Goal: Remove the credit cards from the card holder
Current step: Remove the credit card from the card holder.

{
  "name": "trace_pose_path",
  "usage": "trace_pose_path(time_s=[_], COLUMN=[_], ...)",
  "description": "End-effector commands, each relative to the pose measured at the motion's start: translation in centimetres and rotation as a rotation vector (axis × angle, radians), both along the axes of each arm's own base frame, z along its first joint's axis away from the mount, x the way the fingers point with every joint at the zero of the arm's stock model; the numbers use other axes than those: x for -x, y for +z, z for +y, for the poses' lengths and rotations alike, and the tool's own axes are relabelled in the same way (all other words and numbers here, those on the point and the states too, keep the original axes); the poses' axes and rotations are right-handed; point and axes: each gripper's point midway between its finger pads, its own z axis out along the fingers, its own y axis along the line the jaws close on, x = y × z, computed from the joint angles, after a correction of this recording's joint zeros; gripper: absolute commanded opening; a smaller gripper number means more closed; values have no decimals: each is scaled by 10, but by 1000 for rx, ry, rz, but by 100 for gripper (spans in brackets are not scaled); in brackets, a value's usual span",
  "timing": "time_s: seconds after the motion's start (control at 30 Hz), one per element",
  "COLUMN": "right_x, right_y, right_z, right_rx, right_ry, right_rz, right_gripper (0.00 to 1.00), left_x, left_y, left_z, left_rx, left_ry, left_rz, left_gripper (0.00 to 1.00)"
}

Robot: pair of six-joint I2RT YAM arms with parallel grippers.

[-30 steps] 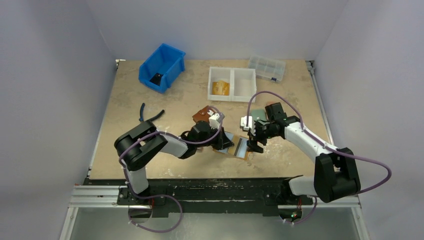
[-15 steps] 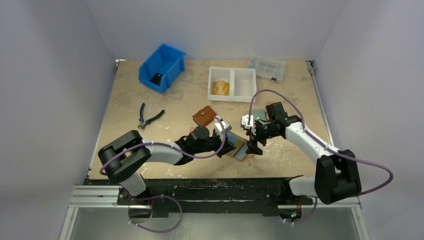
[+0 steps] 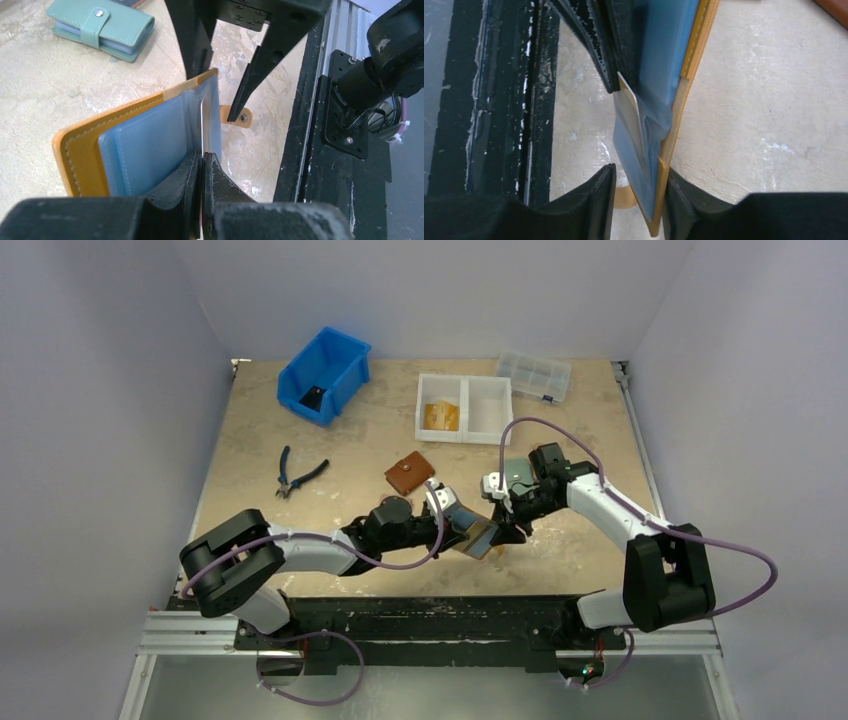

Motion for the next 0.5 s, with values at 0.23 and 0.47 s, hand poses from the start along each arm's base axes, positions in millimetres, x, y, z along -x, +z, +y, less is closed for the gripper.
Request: trace_pose_path(time_s=[0.23, 0.47], right_x=[6, 6], right_y=[25, 24], right_z=[8, 6], right_rx=[-79, -63], right_ry=[67, 73], right_rz=[-29, -26], right_gripper=[2, 0], left_x=[4, 6], left_y=[25, 26], left_z=[0, 4], left_rx=[63, 66], left_ry=[-31, -30], left_rz=[-110, -101], left_gripper=[0, 3])
